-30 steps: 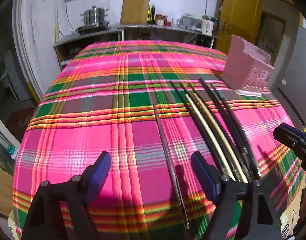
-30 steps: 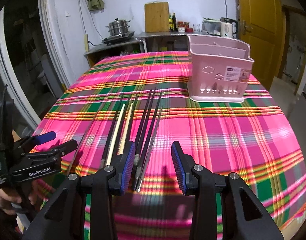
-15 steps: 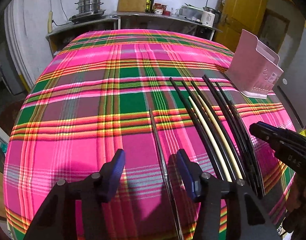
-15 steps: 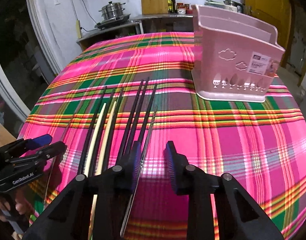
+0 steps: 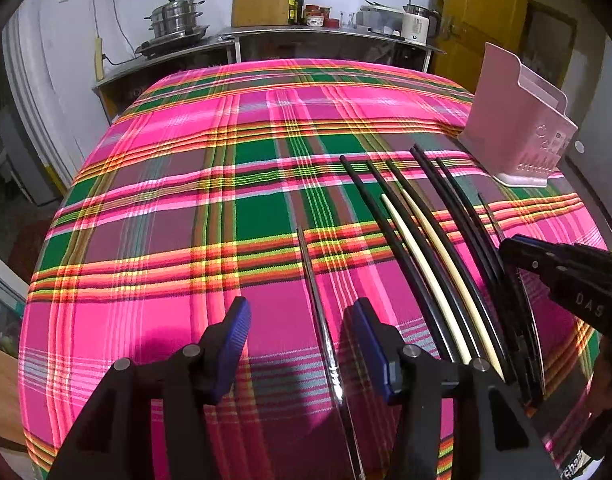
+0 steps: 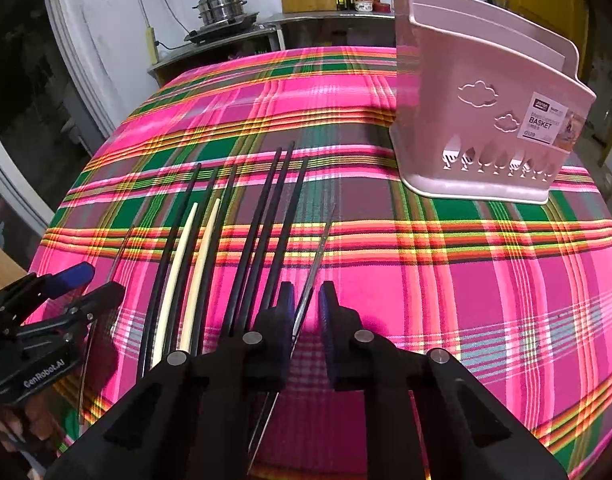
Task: Organize utensils
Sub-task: 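Lower the left tool and close on a thin rod while the right tool grasps another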
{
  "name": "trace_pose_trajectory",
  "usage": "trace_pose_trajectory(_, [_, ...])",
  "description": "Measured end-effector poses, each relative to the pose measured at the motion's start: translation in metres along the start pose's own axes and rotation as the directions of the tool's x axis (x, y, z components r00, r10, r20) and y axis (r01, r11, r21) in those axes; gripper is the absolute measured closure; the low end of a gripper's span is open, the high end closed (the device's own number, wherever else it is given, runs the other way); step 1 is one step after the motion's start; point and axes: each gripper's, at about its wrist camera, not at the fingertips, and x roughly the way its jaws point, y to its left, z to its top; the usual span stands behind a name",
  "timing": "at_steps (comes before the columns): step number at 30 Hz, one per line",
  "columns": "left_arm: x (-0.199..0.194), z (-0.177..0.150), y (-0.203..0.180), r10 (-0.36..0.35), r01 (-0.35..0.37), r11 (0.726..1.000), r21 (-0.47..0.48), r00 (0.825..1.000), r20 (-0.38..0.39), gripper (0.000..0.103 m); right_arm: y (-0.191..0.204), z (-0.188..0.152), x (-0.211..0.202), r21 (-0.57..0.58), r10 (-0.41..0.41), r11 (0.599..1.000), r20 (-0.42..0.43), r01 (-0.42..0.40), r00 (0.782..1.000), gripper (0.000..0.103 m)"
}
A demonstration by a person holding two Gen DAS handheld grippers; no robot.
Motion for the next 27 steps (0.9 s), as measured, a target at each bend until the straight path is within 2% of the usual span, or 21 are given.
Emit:
trace_pose_trajectory(2, [0.001,0.001,-0.001,0.002,-0.002,1.000,0.007,1.000,-0.004,0.051,0.001,0.003,0.002,-0.009,-0.008,1.000,-0.014,0.007,1.000,0.089])
trace_pose_trajectory(5, [0.003,0.005,-0.001,0.002,-0.002,1.000,0.012,1.000,-0.011,0.059,0.002,0.009,0.006,-0.016,-0.014,1.000,-0.034,0.013,0.999,0.089])
trace_pose_trajectory(7, [0.003,0.006,0.001,0.003,-0.003,1.000,0.013,1.000,-0.014,0.073,0.003,0.013,0.008,-0.021,-0.016,1.000,-0.040,0.015,0.999,0.090])
trace_pose_trajectory(11, [0.004,0.011,0.004,-0.001,0.001,1.000,0.009,1.000,-0.024,0.087,0.004,0.017,0.010,-0.031,-0.024,0.999,-0.048,0.023,0.999,0.093])
trace_pose_trajectory(12, [0.004,0.012,0.006,-0.004,0.004,1.000,0.004,1.000,-0.026,0.094,0.004,0.017,0.010,-0.030,-0.025,0.999,-0.049,0.024,0.998,0.093])
trace_pose_trajectory(15, [0.004,0.013,0.012,-0.036,0.035,0.999,-0.024,0.999,-0.034,0.098,0.000,0.018,0.008,-0.015,-0.009,1.000,-0.053,0.009,0.999,0.095])
trace_pose_trajectory(19, [0.000,0.013,0.020,-0.080,0.078,0.995,-0.062,0.996,-0.036,0.098,-0.006,0.017,0.000,0.002,0.013,1.000,-0.039,-0.013,0.999,0.096])
trace_pose_trajectory(27, [-0.031,0.019,0.022,-0.136,0.138,0.988,-0.073,0.990,0.023,0.098,-0.011,0.019,-0.028,0.022,0.047,0.999,0.021,-0.048,0.999,0.096])
